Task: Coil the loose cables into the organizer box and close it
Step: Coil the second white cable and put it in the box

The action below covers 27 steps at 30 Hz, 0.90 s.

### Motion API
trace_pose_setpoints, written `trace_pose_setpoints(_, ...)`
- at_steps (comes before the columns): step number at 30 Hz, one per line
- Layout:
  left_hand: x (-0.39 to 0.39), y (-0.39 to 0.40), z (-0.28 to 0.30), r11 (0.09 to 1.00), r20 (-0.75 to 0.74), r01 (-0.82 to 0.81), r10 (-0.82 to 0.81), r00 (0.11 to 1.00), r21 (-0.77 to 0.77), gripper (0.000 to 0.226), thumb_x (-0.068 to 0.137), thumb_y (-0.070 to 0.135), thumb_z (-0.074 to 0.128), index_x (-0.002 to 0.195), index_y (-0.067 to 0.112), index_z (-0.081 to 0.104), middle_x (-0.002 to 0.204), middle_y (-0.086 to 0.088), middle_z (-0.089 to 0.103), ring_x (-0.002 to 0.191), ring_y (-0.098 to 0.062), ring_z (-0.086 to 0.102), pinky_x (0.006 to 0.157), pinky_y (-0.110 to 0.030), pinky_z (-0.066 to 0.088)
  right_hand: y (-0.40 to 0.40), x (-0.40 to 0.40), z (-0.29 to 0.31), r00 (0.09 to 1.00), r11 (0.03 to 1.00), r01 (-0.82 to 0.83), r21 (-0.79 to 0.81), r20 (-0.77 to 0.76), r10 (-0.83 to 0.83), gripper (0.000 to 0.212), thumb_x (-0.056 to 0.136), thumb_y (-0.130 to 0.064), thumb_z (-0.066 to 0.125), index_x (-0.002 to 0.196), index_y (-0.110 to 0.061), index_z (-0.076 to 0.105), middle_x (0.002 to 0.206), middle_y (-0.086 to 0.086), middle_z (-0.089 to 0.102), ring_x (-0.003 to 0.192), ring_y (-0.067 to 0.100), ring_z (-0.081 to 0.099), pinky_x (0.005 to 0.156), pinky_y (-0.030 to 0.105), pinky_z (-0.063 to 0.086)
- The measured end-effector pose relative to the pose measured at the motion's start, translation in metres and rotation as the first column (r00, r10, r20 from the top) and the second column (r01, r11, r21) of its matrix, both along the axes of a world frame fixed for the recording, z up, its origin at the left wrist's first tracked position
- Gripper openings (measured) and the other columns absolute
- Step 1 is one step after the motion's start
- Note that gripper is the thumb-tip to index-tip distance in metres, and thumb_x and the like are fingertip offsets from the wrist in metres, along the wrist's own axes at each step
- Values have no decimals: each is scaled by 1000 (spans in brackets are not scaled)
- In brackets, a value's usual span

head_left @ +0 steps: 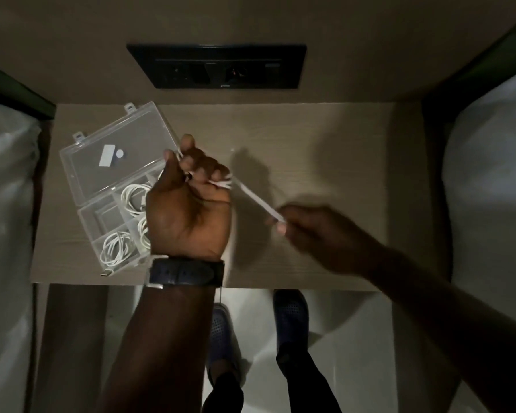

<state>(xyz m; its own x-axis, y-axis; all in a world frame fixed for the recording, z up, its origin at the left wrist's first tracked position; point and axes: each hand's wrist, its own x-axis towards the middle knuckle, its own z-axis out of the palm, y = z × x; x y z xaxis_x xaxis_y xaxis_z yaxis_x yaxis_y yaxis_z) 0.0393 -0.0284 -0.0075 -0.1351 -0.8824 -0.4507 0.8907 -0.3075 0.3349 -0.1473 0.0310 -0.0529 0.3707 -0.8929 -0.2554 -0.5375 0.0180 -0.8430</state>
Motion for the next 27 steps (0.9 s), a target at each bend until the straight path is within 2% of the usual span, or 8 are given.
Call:
trace_pose_setpoints(3, 1, 1, -10, 1000, 457, 25, -29, 889, 16, 23, 106, 12, 35, 106, 1, 54, 73, -2, 49, 60, -11, 46, 64, -23, 39, 24, 9, 12, 963, 961, -261, 92, -44, 266, 24, 102, -34, 45, 124, -32, 52, 72, -8, 60, 61, 7, 58, 56, 29, 49)
trace_pose_setpoints(6, -11, 30, -21, 904, 926, 426, -123, 357, -44, 20, 104, 0, 38, 115, -9, 52, 80, -11, 53, 67, -13, 53, 64, -26, 48, 10, 2, 38, 946, 952, -295, -79, -165, 279, 19, 99, -42, 40, 112, -37, 53, 83, -8, 65, 70, 4, 59, 60, 29, 47)
trace_pose_setpoints(8, -11, 48, -27, 772, 944, 635, -224, 242, 20, 21, 105, 8, 41, 105, 4, 62, 75, -10, 59, 62, -15, 55, 64, -30, 48, -9, -10, 52, 978, 968, -153, -198, -168, 120, 20, 95, -46, 42, 102, -37, 58, 83, -12, 66, 73, 2, 61, 63, 28, 49)
trace_pose_setpoints(12, -15, 62, -21, 801, 672, 599, -457, 583, 25, 45, 102, 45, 40, 96, 14, 72, 59, 7, 55, 46, -5, 42, 45, -17, 35, -37, -21, 52, 994, 981, 82, -174, -51, -92, 24, 78, -43, 70, 92, -24, 65, 80, -9, 64, 72, 13, 64, 63, 38, 56)
trace_pose_setpoints(16, -15, 47, -9, 901, 259, 432, -409, 875, -36, 42, 100, 43, 42, 86, 12, 67, 48, 10, 47, 34, -2, 33, 41, -19, 20, -34, 3, 33, 942, 974, 218, 68, 248, -228, 17, 97, -15, 57, 98, -5, 70, 75, 2, 64, 61, 4, 55, 58, 20, 44)
trace_pose_setpoints(20, -8, 38, -6, 967, -1, 249, -250, 968, -57, 34, 96, 41, 44, 85, 12, 56, 46, 10, 41, 33, -3, 37, 41, -16, 28, -7, 46, 22, 777, 863, 318, 393, 413, -474, 22, 101, -9, 47, 105, -1, 68, 81, 20, 62, 69, 23, 55, 60, 30, 47)
trace_pose_setpoints(24, 6, 43, -14, 984, -64, 169, -166, 984, 55, 31, 101, 32, 39, 84, 12, 54, 53, 7, 45, 42, -3, 42, 48, -16, 35, 9, 72, 19, 578, 693, 313, 650, 449, -682, 24, 90, -2, 56, 107, -9, 72, 113, 16, 68, 94, 25, 66, 81, 40, 54)
trace_pose_setpoints(27, 18, 51, -19, 985, -74, 120, -111, 991, 125, 25, 98, 28, 45, 82, 12, 56, 61, 4, 51, 54, -6, 51, 59, -18, 47, 9, 80, 18, 445, 604, 261, 753, 461, -768, 30, 89, 4, 53, 111, -4, 71, 111, 14, 72, 100, 21, 69, 86, 32, 56)
